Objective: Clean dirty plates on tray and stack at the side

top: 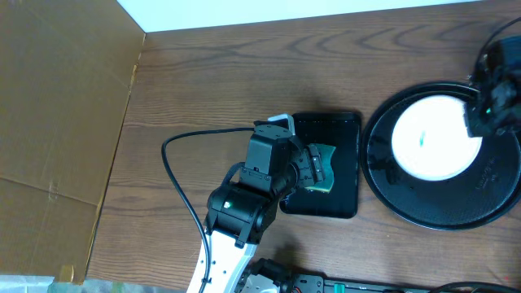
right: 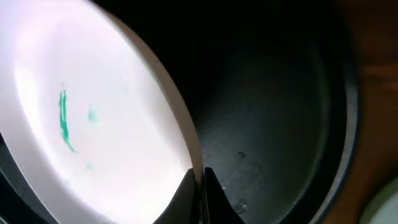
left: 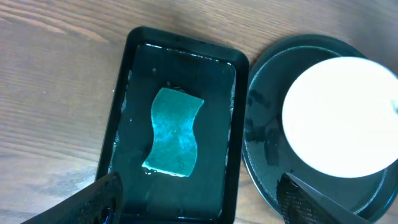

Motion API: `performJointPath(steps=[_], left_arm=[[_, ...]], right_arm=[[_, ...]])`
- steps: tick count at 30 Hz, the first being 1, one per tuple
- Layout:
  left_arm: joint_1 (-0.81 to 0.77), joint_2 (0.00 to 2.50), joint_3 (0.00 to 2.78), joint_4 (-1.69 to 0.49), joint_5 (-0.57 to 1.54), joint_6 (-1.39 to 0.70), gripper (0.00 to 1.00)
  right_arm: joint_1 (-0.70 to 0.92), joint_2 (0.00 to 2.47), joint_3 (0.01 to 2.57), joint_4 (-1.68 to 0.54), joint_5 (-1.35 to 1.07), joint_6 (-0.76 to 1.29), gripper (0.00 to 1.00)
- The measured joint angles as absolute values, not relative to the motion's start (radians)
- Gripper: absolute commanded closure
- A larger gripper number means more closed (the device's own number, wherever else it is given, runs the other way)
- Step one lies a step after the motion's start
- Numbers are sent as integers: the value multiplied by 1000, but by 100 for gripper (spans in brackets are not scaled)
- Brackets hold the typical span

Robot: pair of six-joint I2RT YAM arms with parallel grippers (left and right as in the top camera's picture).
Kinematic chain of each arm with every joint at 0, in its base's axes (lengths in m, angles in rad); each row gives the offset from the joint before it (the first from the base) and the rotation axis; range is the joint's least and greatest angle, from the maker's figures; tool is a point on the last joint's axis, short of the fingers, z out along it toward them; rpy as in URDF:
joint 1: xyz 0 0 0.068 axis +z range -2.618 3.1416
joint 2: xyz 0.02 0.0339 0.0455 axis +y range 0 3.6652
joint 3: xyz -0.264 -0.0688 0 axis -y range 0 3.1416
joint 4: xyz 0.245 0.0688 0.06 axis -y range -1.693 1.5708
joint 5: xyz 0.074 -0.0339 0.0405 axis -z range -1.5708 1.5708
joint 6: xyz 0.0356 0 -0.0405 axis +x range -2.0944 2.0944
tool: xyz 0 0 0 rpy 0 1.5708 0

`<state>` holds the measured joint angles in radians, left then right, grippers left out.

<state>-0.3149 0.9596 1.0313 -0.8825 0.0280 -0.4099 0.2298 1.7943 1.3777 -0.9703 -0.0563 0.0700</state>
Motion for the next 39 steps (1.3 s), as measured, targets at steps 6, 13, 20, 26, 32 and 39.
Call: performJointPath(steps=[6,13,20,26,32,39], left_arm=[[-315,960,1031,-883,28,-410,20],[-315,960,1031,-857,28,-410,20],[-315,978,1031,-859,45,-402,20],[-315,1159,1031,-849,17,-338,25],[-315,1474,1031,-776,1,-309,37],[-302,1720,1031,-695,-2,-350,48]], right_arm=[[252,1837,1245,-847,-56,35,81],[250,1857,1175,-760,-55,41,64],[249,1678,1184,-824,-75,43,64],[249,1447,1210,-883,-128,45,61],[249,1379,1215,-941,-186,54,61],[249,1384,1215,-1029,-200,60,62]])
